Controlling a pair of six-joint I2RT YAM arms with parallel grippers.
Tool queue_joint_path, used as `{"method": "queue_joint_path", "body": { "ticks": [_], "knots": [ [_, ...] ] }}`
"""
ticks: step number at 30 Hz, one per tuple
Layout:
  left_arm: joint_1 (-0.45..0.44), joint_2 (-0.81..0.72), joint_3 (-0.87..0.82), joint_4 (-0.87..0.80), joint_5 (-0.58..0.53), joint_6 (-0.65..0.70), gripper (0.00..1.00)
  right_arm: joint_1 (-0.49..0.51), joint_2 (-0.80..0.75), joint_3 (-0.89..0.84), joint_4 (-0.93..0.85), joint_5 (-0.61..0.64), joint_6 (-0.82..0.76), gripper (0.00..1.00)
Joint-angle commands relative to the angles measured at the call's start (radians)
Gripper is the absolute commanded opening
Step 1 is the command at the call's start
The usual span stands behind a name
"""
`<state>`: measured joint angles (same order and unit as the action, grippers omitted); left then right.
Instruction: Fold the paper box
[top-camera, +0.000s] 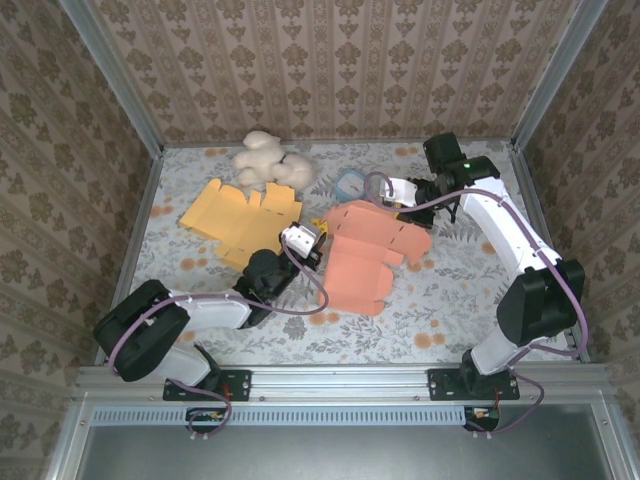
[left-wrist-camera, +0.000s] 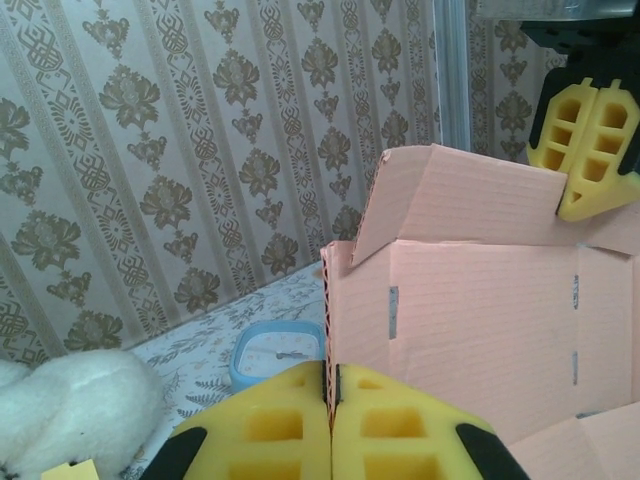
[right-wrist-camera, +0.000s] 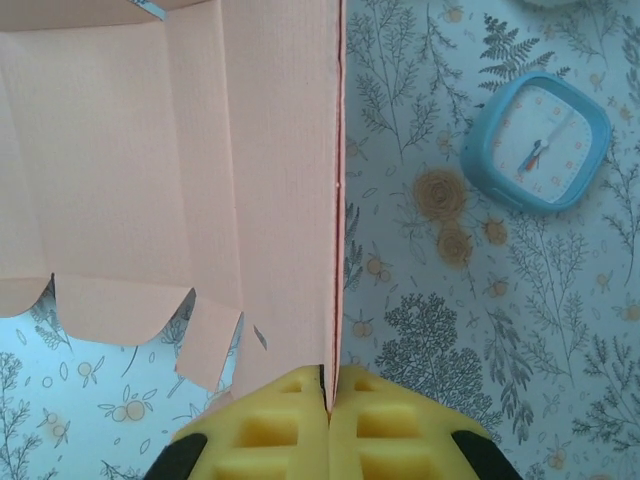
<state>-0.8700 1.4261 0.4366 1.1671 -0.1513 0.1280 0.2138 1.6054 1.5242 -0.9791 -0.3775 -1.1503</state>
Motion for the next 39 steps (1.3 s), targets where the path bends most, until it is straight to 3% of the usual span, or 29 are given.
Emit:
{"method": "queue_joint_path", "body": {
  "ticks": [1,4,6,11,17,23,27,39],
  "knots": [
    [-0.01,-0.004,-0.007,0.059,-0.029,-0.023,0.16,0.022,-0.024,0.014,-0.069,0.021,-0.02,0.0],
    [-0.014,-0.021,-0.018,0.061,-0.054,-0.037,0.41,0.034,-0.022,0.018,-0.089,0.064,-0.01,0.0],
    [-0.023,-0.046,-0.032,0.057,-0.075,-0.047,0.46,0.039,-0.023,0.022,-0.104,0.093,-0.003,0.0],
    [-0.116,-0.179,-0.037,-0.091,-0.201,-0.076,0.45,0.049,-0.02,0.054,-0.165,0.187,0.02,0.0],
    [-0.28,-0.355,-0.019,-0.296,-0.174,-0.14,0.44,0.054,-0.018,0.089,-0.24,0.242,0.07,0.0],
    [-0.285,-0.401,0.076,-0.573,-0.14,-0.365,0.39,0.065,-0.044,0.076,-0.267,0.254,0.104,0.0],
    [-0.285,-0.35,0.105,-0.588,-0.068,-0.457,0.37,0.071,-0.075,0.043,-0.258,0.255,0.107,0.0],
    [-0.264,-0.202,0.139,-0.53,-0.052,-0.57,0.29,0.07,-0.151,-0.067,-0.192,0.235,0.09,0.0]
  ]
}}
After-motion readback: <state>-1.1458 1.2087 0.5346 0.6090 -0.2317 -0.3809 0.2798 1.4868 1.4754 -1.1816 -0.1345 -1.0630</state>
